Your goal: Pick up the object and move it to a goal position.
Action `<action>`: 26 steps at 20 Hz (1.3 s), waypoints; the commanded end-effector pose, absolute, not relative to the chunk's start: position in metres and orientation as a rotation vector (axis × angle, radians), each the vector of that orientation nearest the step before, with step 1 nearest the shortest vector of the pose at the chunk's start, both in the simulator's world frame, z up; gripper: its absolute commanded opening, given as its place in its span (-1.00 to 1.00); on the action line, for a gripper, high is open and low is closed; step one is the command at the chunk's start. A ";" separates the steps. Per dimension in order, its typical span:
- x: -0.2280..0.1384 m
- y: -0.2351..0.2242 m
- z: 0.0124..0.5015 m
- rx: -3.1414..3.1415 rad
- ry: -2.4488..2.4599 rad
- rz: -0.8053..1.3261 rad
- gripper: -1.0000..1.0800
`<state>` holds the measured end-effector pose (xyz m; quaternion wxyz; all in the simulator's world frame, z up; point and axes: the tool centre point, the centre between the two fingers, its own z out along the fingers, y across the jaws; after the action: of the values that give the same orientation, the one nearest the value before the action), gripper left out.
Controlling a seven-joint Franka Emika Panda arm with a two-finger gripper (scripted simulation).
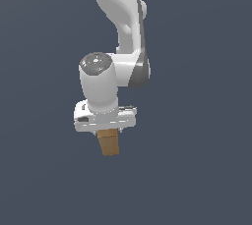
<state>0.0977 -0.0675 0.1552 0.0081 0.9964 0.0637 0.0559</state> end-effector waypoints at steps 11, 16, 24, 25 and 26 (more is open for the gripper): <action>0.148 -0.077 0.221 3.012 -0.053 0.651 -1.00; 0.162 -0.083 0.251 2.943 -0.159 0.841 -1.00; 0.174 -0.093 0.300 2.806 -0.319 1.126 -1.00; 0.175 -0.094 0.306 2.788 -0.337 1.157 -1.00; 0.176 -0.095 0.312 2.769 -0.355 1.188 -1.00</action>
<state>0.1728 -0.0933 0.2936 0.0528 0.9223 -0.1076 0.3675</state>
